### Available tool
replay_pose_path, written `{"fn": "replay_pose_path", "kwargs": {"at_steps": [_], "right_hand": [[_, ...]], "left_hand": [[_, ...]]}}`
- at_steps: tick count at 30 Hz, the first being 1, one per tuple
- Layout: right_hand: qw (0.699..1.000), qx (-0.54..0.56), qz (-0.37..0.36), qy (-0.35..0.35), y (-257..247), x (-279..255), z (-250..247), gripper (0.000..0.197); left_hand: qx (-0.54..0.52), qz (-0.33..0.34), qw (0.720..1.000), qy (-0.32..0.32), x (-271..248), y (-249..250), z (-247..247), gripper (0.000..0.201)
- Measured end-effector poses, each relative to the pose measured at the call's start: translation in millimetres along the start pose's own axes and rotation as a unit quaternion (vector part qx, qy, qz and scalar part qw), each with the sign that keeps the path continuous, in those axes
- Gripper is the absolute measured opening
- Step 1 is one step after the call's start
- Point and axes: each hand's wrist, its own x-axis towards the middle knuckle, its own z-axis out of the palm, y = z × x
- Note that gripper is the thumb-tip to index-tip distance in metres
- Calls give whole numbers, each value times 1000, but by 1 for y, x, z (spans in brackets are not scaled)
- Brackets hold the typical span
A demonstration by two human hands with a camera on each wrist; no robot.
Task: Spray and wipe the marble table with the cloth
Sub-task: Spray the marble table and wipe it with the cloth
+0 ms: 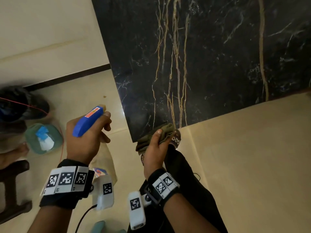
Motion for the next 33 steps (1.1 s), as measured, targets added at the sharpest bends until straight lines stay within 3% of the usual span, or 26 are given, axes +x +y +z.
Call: {"fn": "replay_pose_path", "kwargs": {"at_steps": [7, 11, 14, 18, 21, 24, 30, 33], "right_hand": [[997, -21, 36, -59, 4, -5, -8, 61], [991, -25, 98, -89, 17, -19, 1, 60], [988, 22, 144, -54, 10, -16, 8, 58], [996, 50, 68, 42, -22, 24, -13, 39], [995, 50, 60, 54, -32, 47, -29, 39], [996, 13, 80, 23, -20, 32, -18, 43], [971, -11, 198, -132, -5, -5, -8, 35], [978, -32, 165, -125, -33, 16, -35, 24]], "left_hand": [[49, -13, 998, -47, -8, -9, -25, 24], [75, -7, 995, -62, -10, -13, -37, 18], [85, -11, 994, -64, -10, -14, -44, 18], [79, -10, 995, -62, -11, -18, -50, 19], [71, -8, 996, -62, -14, -19, -49, 22], [76, -13, 995, -70, -20, -18, -43, 26], [76, -13, 995, -71, -20, -9, -38, 20], [74, -15, 995, -71, -16, -2, -36, 22]]}}
